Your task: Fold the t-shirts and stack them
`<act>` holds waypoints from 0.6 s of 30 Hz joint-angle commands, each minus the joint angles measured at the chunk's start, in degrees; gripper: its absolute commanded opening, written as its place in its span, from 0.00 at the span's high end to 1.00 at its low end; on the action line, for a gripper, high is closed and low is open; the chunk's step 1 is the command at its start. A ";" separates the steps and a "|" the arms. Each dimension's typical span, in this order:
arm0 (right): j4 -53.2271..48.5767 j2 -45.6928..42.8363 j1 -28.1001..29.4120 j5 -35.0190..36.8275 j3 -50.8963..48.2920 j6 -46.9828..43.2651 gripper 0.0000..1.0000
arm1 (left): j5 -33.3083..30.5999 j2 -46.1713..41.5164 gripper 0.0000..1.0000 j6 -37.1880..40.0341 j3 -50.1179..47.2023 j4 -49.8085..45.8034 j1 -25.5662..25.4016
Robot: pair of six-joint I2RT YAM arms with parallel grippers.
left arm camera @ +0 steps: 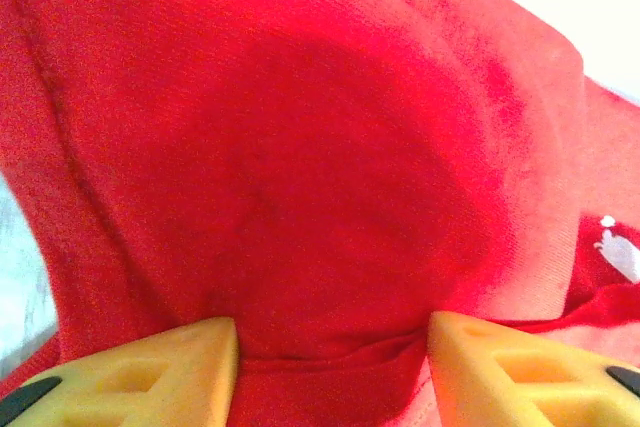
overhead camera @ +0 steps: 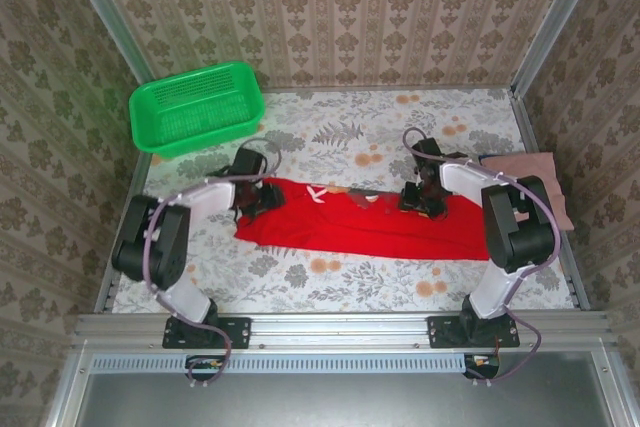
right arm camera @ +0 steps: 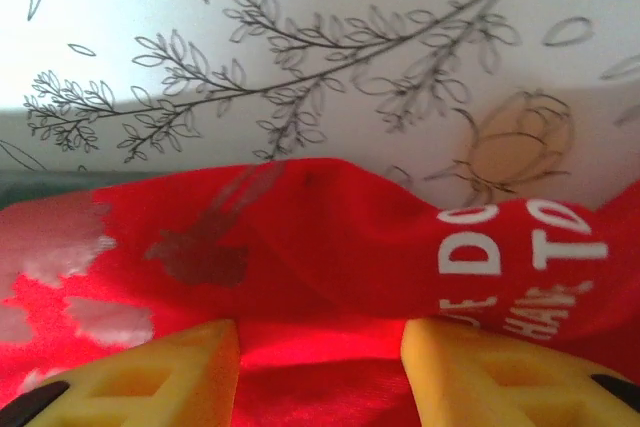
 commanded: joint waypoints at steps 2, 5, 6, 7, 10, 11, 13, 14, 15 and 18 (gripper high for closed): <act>-5.97 -3.90 -0.67 2.12 -6.16 3.00 0.50 | -0.77 12.00 0.45 14.30 13.93 -8.85 0.72; -5.45 -7.22 -0.68 1.30 -10.47 4.24 0.50 | -0.47 20.28 0.45 18.10 26.36 -13.46 0.55; -5.47 -8.48 -0.71 1.07 -11.78 4.74 0.50 | -0.39 22.60 0.45 18.65 29.94 -14.36 0.34; -5.70 -9.57 -0.71 1.10 -12.85 5.28 0.50 | -0.51 24.51 0.44 18.68 33.13 -14.74 0.12; -5.74 -13.58 -0.69 0.49 -15.56 6.76 0.50 | 0.00 29.59 0.43 17.56 41.11 -15.49 -0.39; -5.46 -14.81 -0.68 0.19 -16.05 6.97 0.50 | 0.03 30.78 0.43 17.19 43.23 -15.93 -0.63; -4.76 -17.51 -0.69 -0.28 -16.25 6.70 0.48 | 0.10 32.91 0.42 16.01 47.02 -16.28 -1.22; -4.43 -18.52 -0.69 -0.24 -15.88 6.23 0.47 | 0.34 33.17 0.41 15.39 48.02 -16.00 -1.50; -4.01 -19.12 -0.68 -0.24 -14.92 5.53 0.45 | 0.60 33.11 0.40 14.53 48.46 -15.40 -1.74; -1.33 -21.16 -0.57 -0.93 -10.81 2.17 0.40 | 0.77 30.47 0.35 12.83 47.97 -13.22 -2.36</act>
